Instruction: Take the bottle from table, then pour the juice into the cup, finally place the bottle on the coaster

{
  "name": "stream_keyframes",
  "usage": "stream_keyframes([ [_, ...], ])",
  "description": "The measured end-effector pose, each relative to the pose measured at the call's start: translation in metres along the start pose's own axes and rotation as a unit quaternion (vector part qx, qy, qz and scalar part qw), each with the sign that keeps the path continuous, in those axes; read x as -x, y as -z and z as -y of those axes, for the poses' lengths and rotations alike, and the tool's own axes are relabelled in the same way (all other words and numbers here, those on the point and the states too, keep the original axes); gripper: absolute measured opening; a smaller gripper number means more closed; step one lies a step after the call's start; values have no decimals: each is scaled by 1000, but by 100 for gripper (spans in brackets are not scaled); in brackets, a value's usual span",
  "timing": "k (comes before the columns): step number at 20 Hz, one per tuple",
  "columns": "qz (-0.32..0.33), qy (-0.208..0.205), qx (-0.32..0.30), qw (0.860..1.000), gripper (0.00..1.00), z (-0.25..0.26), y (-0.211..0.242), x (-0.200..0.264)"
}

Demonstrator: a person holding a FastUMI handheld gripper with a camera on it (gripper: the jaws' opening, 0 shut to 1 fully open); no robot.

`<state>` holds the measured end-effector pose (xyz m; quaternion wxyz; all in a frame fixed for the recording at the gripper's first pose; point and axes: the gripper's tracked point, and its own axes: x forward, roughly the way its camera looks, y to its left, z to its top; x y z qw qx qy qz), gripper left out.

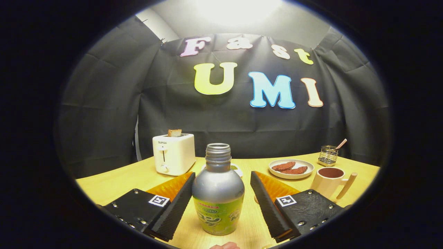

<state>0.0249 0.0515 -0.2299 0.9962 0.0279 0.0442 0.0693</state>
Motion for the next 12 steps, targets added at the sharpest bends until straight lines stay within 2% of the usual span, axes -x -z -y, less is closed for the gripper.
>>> stream_keyframes([
  [6,-6,-3,25,1000,96,-5,13,-4],
  [8,-3,-9,30,999,82,-8,11,-3],
  [12,-3,-4,-1,1000,78,2,9,-1],
])
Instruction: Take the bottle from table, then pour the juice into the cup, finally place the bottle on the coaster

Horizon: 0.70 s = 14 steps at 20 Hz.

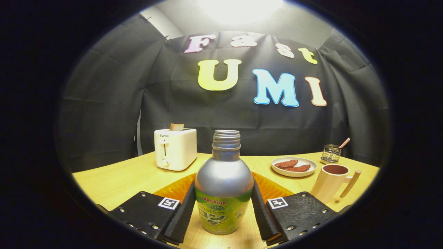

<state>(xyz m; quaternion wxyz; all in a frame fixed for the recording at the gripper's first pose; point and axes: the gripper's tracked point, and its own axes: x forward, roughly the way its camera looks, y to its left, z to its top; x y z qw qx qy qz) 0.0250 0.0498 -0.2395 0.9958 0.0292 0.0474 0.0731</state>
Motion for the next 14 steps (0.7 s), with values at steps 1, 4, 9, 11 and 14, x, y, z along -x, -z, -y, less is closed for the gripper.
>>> stream_keyframes([
  [1,3,7,-7,1000,77,6,-6,1],
  [4,14,30,-27,999,76,29,-26,5],
  [9,27,38,-105,993,76,61,-49,-1],
  [11,29,33,-152,987,76,74,-50,-7],
  [14,26,37,-212,976,76,93,-45,-15],
])
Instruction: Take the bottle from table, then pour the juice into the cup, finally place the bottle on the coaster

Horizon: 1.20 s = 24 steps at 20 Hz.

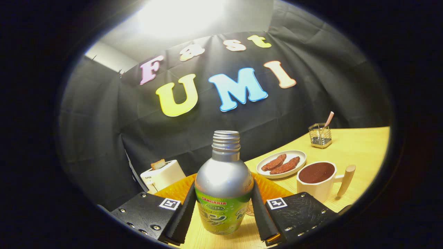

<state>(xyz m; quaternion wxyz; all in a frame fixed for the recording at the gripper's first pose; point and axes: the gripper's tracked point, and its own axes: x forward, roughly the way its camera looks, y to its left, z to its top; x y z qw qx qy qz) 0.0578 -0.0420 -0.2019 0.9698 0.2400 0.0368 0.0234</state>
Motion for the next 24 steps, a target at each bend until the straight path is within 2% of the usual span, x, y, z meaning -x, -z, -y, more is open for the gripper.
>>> stream_keyframes([
  [4,-11,-3,-63,998,76,10,-2,-4],
  [8,-8,-27,-154,988,76,12,-4,-9],
  [11,8,-32,-221,975,76,21,-11,-9],
  [15,25,-36,-311,949,75,33,-12,-9],
  [24,27,-50,-382,923,75,27,-10,-17],
])
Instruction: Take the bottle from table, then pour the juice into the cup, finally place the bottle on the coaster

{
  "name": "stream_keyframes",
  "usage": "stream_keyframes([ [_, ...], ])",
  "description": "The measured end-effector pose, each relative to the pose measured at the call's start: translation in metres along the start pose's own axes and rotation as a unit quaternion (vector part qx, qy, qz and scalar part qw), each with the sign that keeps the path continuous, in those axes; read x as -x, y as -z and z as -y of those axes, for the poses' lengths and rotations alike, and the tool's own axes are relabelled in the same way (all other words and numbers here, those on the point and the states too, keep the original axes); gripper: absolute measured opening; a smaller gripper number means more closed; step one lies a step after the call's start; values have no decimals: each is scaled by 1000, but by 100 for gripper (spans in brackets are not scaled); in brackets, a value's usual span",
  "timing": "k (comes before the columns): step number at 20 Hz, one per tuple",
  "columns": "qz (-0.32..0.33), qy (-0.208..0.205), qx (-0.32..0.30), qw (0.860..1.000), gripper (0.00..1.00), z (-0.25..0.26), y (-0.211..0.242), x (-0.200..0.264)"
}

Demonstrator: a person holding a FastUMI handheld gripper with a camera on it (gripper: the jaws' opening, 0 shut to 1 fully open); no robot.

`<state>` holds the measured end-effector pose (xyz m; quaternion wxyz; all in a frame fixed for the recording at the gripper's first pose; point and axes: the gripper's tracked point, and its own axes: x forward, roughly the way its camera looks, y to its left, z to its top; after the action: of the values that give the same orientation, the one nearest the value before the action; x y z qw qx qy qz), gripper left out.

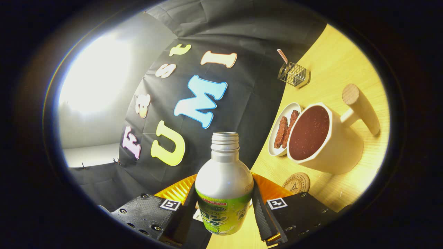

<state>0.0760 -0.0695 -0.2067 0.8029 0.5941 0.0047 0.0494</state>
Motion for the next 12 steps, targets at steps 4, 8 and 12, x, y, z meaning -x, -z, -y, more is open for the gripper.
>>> stream_keyframes([
  [4,3,-3,-56,998,75,-2,4,-2],
  [8,2,-7,-96,995,75,-5,9,-6],
  [12,18,-28,-157,987,75,-8,5,-5],
])
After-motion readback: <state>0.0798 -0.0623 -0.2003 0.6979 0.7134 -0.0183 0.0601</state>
